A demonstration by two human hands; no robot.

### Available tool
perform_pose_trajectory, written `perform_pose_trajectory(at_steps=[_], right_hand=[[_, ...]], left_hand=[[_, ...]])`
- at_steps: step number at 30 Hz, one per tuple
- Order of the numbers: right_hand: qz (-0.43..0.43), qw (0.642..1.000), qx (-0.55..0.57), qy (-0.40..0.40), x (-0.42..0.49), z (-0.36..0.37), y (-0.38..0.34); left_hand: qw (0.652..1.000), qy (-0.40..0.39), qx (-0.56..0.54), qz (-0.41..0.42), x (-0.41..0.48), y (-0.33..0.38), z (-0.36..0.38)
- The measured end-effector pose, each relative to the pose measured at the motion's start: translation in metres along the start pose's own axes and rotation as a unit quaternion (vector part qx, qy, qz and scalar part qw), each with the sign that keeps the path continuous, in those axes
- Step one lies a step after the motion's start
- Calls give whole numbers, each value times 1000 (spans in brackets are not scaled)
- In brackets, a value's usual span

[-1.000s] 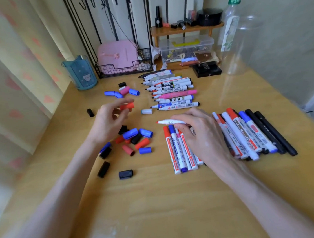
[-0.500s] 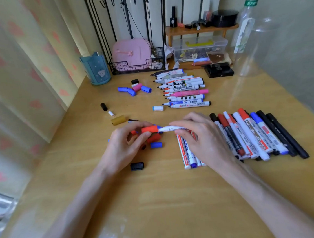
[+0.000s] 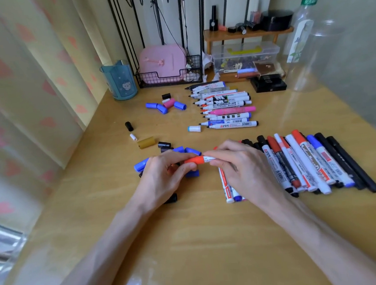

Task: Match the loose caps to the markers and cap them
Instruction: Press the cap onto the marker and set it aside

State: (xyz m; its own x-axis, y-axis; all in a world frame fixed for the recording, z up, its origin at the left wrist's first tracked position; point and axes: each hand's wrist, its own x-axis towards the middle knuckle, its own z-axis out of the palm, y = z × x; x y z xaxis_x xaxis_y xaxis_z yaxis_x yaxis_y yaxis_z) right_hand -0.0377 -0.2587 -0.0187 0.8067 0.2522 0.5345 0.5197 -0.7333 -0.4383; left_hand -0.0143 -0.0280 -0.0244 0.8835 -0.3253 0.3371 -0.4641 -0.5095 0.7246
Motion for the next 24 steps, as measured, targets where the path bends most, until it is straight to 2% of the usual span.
perform_pose_trajectory(at_steps=[3, 5, 9, 12, 16, 21, 24], right_hand=[[6, 1000, -11, 4, 3, -2, -2], [12, 999, -25, 27, 5, -6, 2], [53, 996, -37, 67, 6, -16, 15], [62, 995, -44, 70, 6, -18, 16], [53, 996, -40, 57, 5, -14, 14], [56, 997, -43, 44, 3, -11, 14], [57, 997, -42, 43, 3, -11, 14]], left_hand=[[1000, -6, 7, 10, 4, 3, -4], [1000, 17, 5, 10, 6, 4, -11], [994, 72, 85, -19, 9, -15, -41], [984, 70, 154, -53, 9, -32, -51], [977, 55, 189, -80, 9, -43, -44], [982, 39, 179, -54, 8, -40, -49], [986, 20, 149, -74, 8, -41, -77]])
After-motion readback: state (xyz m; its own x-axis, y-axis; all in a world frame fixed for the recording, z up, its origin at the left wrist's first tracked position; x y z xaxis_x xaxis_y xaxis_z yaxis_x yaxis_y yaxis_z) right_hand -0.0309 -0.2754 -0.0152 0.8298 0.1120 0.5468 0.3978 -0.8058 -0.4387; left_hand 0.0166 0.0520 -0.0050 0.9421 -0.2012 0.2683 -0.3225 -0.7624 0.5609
